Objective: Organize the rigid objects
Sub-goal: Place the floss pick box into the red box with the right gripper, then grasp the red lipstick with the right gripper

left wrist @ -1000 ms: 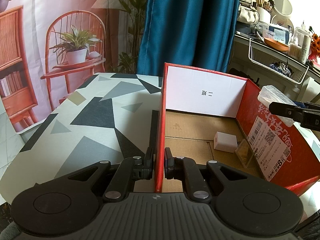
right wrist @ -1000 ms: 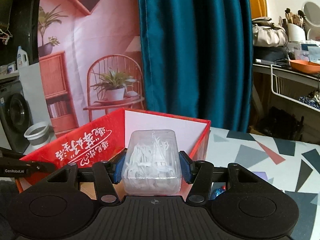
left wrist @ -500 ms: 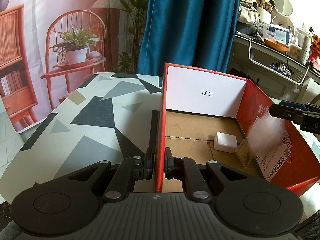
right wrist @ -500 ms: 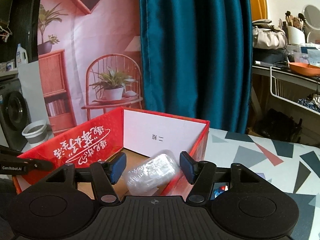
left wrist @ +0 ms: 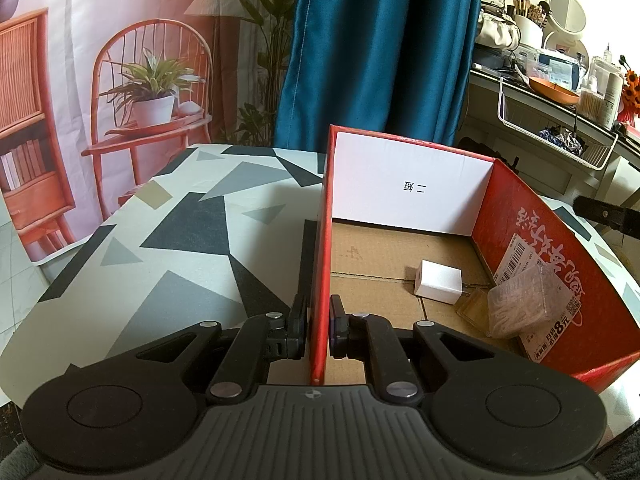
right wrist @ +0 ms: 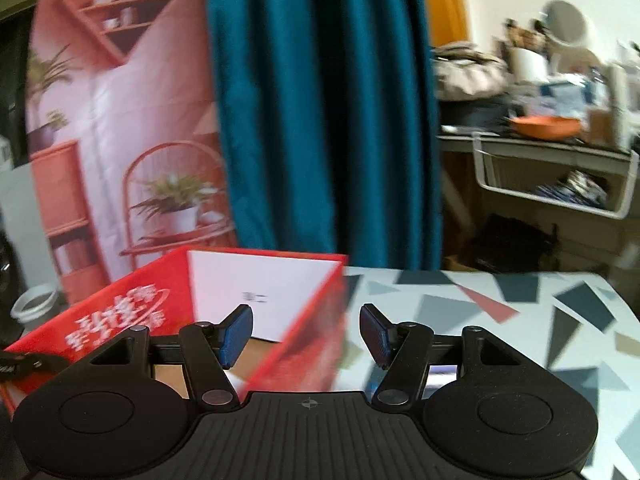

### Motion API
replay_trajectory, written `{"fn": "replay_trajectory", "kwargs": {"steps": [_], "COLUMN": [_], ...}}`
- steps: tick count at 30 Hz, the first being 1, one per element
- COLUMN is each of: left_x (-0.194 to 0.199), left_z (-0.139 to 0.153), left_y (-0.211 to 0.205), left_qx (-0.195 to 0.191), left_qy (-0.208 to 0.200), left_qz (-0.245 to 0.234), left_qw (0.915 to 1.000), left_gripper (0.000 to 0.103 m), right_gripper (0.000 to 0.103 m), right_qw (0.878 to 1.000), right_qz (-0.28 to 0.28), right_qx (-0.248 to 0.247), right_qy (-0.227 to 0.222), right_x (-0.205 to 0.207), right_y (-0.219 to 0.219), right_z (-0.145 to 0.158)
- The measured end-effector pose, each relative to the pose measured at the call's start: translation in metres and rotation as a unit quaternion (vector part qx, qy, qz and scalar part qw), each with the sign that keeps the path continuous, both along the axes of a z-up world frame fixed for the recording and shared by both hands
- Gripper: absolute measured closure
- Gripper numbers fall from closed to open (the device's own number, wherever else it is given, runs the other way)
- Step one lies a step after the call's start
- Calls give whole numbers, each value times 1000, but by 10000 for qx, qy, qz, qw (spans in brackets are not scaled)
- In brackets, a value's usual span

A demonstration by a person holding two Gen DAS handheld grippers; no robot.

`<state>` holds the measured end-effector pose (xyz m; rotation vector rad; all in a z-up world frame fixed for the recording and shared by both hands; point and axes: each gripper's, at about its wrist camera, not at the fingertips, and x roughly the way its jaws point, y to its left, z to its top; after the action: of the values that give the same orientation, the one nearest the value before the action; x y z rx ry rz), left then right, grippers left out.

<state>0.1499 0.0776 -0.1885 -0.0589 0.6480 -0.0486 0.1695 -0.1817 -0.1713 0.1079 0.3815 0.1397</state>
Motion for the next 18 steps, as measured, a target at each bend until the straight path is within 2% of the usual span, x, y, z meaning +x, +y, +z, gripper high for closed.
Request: {"fn": "replay_trajectory", "kwargs": {"steps": [6, 12, 15, 18], "left_x": [0, 0, 0, 0], "left_z": [0, 0, 0, 0], "left_y": [0, 0, 0, 0], "left_qx": [-3, 2, -3, -1], "left_qy": [1, 3, 1, 1], "left_qz": [0, -4, -3, -1], "left_qw": [10000, 10000, 10000, 10000], "left_gripper": [90, 90, 90, 90], "right_gripper": [48, 55, 61, 63], "right_qw": [9984, 9915, 9876, 9862], "right_qz": [-499, -886, -939, -857], "right_qx": [136, 355, 402, 328], "right_qy": [238, 880, 1191, 1376], "right_x": [-3, 0, 6, 9], "right_y": [-31, -45, -43, -34], "right_z": [-23, -68, -87, -96]}}
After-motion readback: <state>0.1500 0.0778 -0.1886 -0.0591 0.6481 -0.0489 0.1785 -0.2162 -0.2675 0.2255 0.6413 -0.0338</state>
